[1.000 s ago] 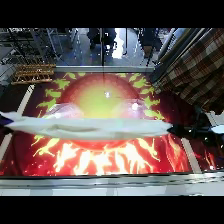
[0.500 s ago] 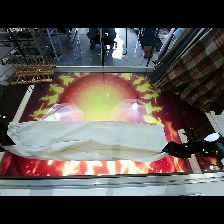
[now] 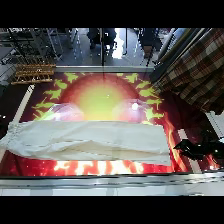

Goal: Fold the clothes and pants, and hang the long-sleeved shirts on hangers.

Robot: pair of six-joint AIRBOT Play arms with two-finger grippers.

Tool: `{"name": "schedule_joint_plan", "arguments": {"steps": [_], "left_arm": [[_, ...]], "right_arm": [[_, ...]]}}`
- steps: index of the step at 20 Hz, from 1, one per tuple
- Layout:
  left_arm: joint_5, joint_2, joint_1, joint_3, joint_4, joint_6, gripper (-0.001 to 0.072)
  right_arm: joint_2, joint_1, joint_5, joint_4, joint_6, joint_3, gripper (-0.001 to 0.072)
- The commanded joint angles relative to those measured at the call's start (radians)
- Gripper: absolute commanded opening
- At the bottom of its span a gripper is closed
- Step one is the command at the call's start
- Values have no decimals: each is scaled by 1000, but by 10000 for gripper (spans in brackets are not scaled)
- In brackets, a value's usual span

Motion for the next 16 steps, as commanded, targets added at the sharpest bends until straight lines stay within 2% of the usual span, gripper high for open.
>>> {"name": "schedule_joint_plan", "arguments": {"steps": [1, 3, 5, 7, 10, 13, 16], "left_arm": [[-2, 0, -43, 24, -116, 49, 581], [-31, 0, -89, 23, -98, 50, 574], [-51, 0, -137, 13, -47, 45, 497], [-50, 0, -167, -6, 6, 45, 497], [-52, 0, -167, -50, 6, 42, 497], [-50, 0, -146, -99, 6, 44, 497], [-50, 0, -130, -144, 6, 47, 497]], "right_arm": [[-56, 16, 51, 126, -87, 3, 510], [-57, 53, 57, 91, -56, 3, 496], [-57, 80, 53, 61, -25, 1, 491], [-57, 118, 39, 43, -26, -5, 462], [-59, 192, -40, 31, -26, -5, 447], [-61, 227, -57, 9, -19, -5, 390], [-60, 219, -40, -27, -20, 10, 411]]}}
